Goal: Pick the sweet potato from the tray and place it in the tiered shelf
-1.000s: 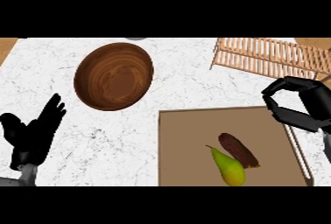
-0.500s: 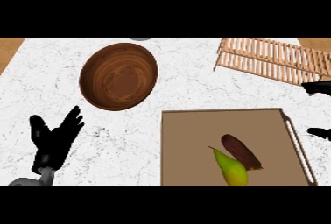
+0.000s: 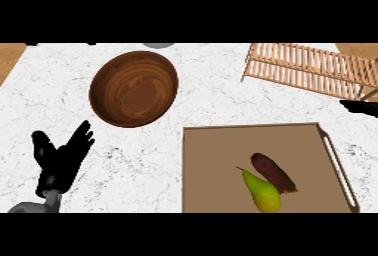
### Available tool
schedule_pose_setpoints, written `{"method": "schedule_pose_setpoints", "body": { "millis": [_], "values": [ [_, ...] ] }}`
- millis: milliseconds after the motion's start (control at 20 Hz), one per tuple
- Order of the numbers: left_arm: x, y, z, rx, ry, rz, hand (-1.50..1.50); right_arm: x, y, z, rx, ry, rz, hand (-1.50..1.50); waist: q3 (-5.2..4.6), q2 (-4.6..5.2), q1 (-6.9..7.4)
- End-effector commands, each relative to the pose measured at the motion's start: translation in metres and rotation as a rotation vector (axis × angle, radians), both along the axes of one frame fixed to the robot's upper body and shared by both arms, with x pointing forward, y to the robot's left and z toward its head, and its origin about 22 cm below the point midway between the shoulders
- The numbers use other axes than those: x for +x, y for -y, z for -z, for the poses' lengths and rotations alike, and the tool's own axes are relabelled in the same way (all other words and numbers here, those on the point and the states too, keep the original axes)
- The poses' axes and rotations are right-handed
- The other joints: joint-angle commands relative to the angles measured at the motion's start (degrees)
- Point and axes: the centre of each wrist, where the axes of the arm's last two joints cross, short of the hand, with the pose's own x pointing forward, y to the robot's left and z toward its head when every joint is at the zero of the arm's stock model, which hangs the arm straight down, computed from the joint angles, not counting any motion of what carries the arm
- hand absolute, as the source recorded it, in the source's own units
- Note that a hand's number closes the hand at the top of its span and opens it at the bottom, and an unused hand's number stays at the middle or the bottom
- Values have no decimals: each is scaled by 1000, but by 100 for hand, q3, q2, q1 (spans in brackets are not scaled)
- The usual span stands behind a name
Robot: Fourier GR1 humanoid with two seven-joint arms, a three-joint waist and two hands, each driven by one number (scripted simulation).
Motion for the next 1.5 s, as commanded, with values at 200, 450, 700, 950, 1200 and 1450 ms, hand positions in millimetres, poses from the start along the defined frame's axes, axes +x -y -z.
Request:
{"method": "schedule_pose_setpoints", "body": {
  "millis": [200, 450, 700, 950, 1200, 1450],
  "values": [
    [3, -1, 2, -14, -21, 5, 0, -14, -83, -31, -185, -8, 72, -150, -19, 18, 41],
    [1, -1, 9, -5, -39, 19, 0, -26, -132, -27, -261, 38, 162, -150, -15, 37, 107],
    [-8, -4, 9, 5, -33, 7, 0, -42, -145, -18, -364, -24, 180, -150, -8, 27, 70],
    [14, 2, 8, -4, -16, 6, 0, -42, -191, -17, -504, -44, 142, -150, -15, 37, 83],
    [20, 14, 8, 0, -20, 13, 0, -32, -187, 21, -552, -65, 171, -150, -7, 44, 77],
    [14, 5, 11, -9, -21, 9, 0, -41, -190, 16, -575, -27, 223, -150, -8, 37, 69]
  ]
}}
